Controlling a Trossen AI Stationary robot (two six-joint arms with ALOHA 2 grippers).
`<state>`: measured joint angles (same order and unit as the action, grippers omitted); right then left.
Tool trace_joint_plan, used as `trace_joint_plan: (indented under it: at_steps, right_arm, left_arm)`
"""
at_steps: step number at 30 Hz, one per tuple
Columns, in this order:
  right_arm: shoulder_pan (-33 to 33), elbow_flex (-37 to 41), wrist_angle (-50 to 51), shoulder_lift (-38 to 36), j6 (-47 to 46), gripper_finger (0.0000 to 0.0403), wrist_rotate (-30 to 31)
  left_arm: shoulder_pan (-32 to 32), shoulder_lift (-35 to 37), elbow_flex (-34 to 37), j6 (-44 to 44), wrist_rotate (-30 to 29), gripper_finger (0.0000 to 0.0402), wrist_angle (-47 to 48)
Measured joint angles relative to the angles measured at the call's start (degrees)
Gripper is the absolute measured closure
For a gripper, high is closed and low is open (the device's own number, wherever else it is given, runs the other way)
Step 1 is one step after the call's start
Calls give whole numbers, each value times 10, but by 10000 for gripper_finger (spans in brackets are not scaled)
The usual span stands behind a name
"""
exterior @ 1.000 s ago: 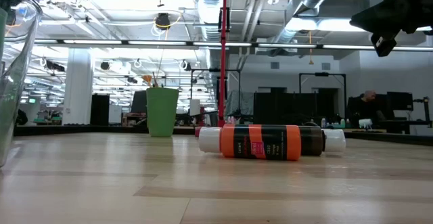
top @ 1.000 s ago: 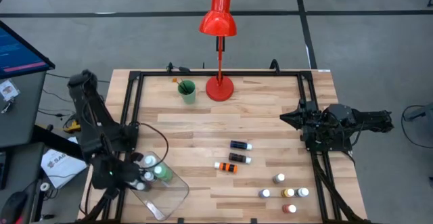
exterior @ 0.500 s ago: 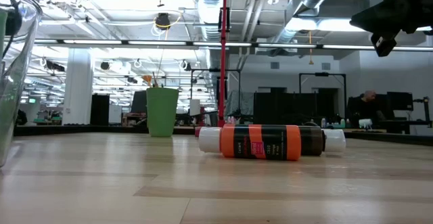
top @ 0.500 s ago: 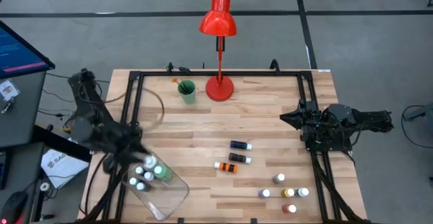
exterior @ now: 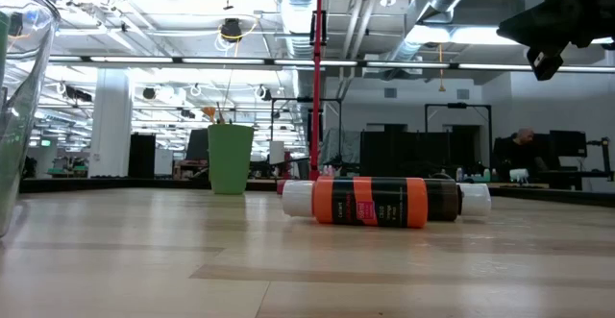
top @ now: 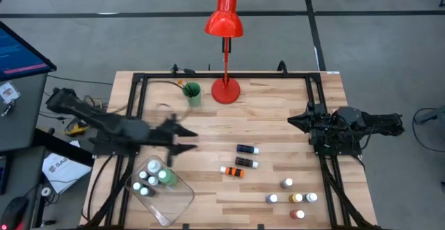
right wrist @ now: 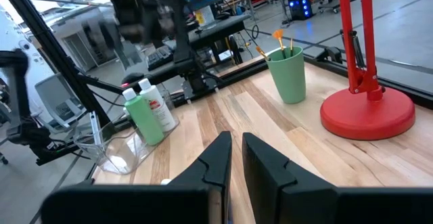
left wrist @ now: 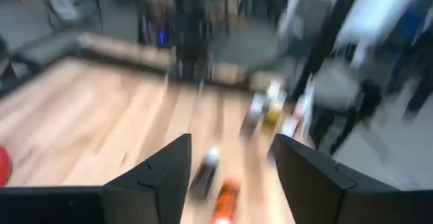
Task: Pick & Place Paint Supplies
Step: Put the orange coloring bottle into the transparent bin
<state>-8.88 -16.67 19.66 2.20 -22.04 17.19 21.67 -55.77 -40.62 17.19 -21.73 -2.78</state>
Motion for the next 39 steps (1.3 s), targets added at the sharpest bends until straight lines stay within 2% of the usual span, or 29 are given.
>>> trace_joint_plan:
  at_steps: [1, 5, 7, 10, 13, 17, 21, 27, 39]
  right_arm:
    - [0, 0, 0, 0, 0, 369, 0]
    - [0, 0, 0, 0, 0, 369, 0]
    - [0, 0, 0, 0, 0, 369, 0]
    - [0, 0, 0, 0, 0, 369, 0]
    - [0, 0, 0, 0, 0, 369, 0]
    - [0, 0, 0, 0, 0, 369, 0]
    - [0, 0, 0, 0, 0, 369, 0]
    - [0, 0, 0, 0, 0, 369, 0]
    - [0, 0, 0, 0, 0, 369, 0]
  left_arm:
    - [-15, -26, 1, -16, 22, 195, 2]
    - [-56, -132, 0, -64, 43, 175, -14]
    - [-73, -178, 0, -77, 85, 168, -31]
    - [-81, -241, 0, -80, 148, 161, -62]
    - [-78, -286, 0, -104, 168, 158, -112]
    - [-79, -313, 0, -148, 172, 160, -164]
    - [-79, -338, 0, -186, 175, 160, -169]
    - [-75, -394, 0, -189, 228, 160, -210]
    - [-56, -469, 0, -187, 226, 160, -289]
